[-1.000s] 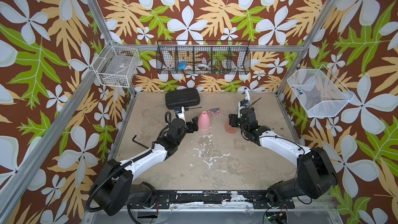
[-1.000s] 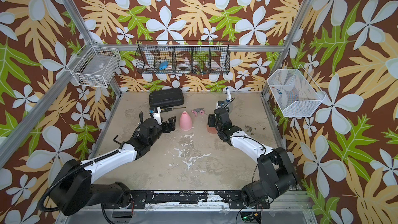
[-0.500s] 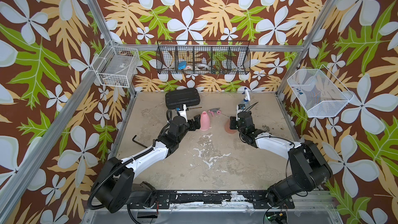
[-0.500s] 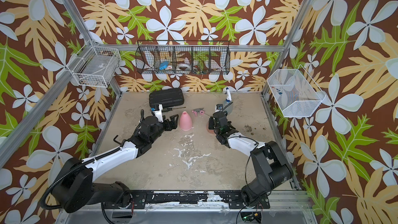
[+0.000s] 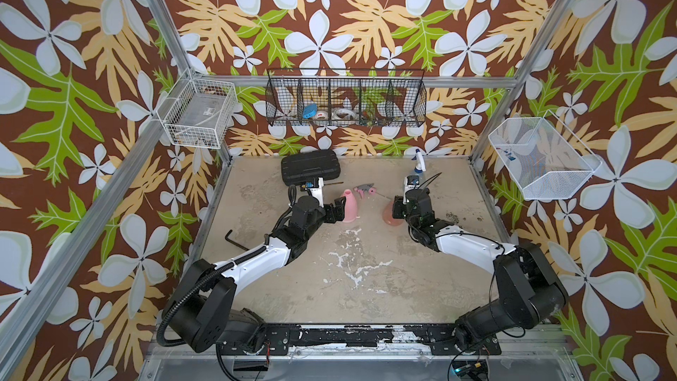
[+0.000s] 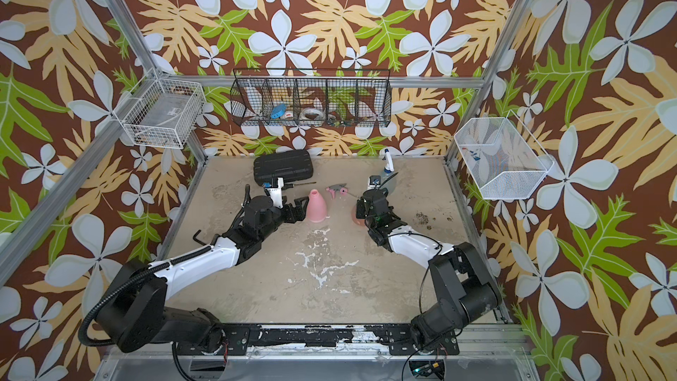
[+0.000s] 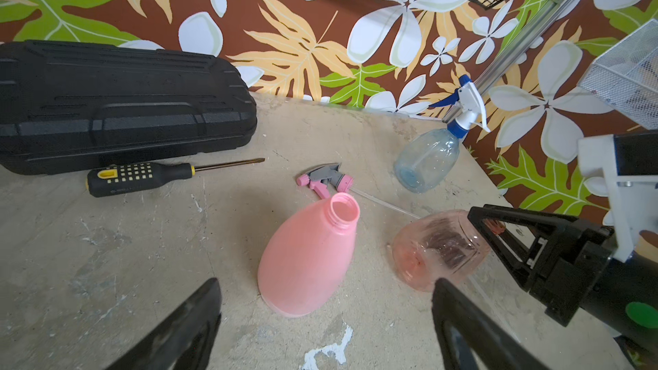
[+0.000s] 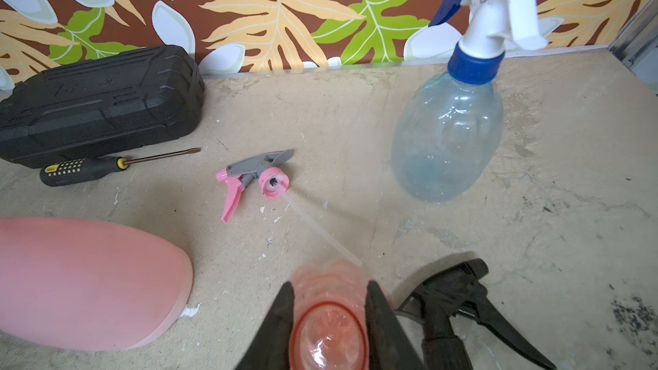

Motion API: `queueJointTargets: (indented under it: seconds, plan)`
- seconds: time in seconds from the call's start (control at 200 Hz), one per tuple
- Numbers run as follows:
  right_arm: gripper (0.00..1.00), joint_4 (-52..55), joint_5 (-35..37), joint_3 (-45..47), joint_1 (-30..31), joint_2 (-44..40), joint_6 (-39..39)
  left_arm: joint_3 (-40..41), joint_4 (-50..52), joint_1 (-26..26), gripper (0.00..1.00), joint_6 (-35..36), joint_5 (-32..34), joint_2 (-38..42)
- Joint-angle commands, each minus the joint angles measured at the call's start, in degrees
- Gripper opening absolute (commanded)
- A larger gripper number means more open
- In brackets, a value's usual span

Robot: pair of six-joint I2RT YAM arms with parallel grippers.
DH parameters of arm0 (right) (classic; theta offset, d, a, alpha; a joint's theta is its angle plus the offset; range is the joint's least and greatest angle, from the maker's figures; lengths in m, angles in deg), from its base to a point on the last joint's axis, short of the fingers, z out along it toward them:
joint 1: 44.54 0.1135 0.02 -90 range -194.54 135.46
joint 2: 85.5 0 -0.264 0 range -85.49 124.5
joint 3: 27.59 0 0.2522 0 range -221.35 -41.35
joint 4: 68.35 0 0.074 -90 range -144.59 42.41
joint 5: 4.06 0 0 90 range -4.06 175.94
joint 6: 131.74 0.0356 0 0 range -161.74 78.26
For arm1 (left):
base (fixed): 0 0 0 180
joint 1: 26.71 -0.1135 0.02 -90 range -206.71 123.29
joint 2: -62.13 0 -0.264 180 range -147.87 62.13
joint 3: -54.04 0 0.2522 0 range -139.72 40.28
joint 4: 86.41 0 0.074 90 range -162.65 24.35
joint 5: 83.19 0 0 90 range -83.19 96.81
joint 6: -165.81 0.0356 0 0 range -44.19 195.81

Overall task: Attach spray nozzles to spray bottles
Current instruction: Pick up the spray bottle from the center of the board.

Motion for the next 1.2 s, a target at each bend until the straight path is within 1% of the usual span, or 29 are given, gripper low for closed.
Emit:
queueJointTargets:
  seconds: [0.0,0.11,0.175,0.23,0.35,0.43,0.49,0.585,0.626,0.706,0.741,0.806,0.856,0.926,1.021,1.116,1.196]
  plan:
    - [0.24,1.28,0.21,-1.30,0.12,-1.40,0.15,1.64,-2.96,-0.13,0.93,2.71,-0.83,1.22]
    - [0.22,4.87,0.23,-3.70,0.14,-2.69,0.01,2.64,-5.96,-0.15,0.93,5.18,-1.22,1.70]
    - [0.21,7.33,-0.88,-5.37,0.13,-3.90,-0.09,2.17,-7.76,-0.14,0.91,7.04,-3.18,1.27]
    - [0.20,9.52,-2.29,-6.78,0.10,-4.99,-0.11,2.15,-10.75,0.01,0.90,9.20,-6.62,0.69]
    - [0.20,15.50,-5.90,-10.96,0.16,-6.94,-1.10,3.42,-20.98,0.37,0.89,14.23,-16.28,-1.21]
    - [0.19,19.94,-6.39,-13.58,0.11,-8.33,-2.30,3.55,-26.54,0.56,0.88,17.83,-21.69,-3.19]
    - [0.19,22.54,-6.29,-14.76,0.10,-9.88,-2.71,1.77,-26.21,0.73,0.88,19.67,-23.79,-4.95]
    - [0.19,25.41,-6.59,-15.66,0.12,-12.68,-3.16,-4.25,-18.64,0.80,0.89,21.91,-25.55,-9.01]
    - [0.19,26.68,-7.18,-15.87,0.10,-13.92,-3.82,-5.80,-17.16,0.82,0.89,23.33,-26.99,-10.56]
    - [0.19,28.80,-7.62,-16.15,0.17,-16.18,-5.12,-5.88,-19.54,0.94,0.90,28.49,-33.34,-12.79]
    - [0.19,29.39,-7.60,-16.06,0.18,-17.28,-5.71,-4.53,-23.74,1.23,0.91,29.84,-34.81,-13.49]
    - [0.18,30.05,-7.68,-15.88,0.10,-18.94,-7.28,-2.80,-31.94,1.43,0.92,29.54,-37.47,-15.21]
    - [0.17,30.87,-8.06,-16.18,0.12,-19.85,-7.90,-3.11,-34.69,1.46,0.92,29.10,-39.80,-16.59]
    - [0.15,31.81,-9.70,-16.79,0.10,-20.72,-8.28,-4.64,-34.55,1.68,0.92,29.16,-41.20,-18.18]
    - [0.14,32.47,-12.26,-17.20,0.10,-21.49,-8.00,-5.69,-34.78,2.38,0.91,29.95,-41.02,-19.81]
    - [0.13,32.25,-13.83,-16.77,0.10,-21.95,-7.99,-6.60,-34.37,3.30,0.91,31.57,-42.92,-21.31]
    - [0.12,31.91,-15.33,-16.81,0.21,-22.13,-7.95,-8.40,-33.16,4.04,0.91,31.33,-44.15,-23.04]
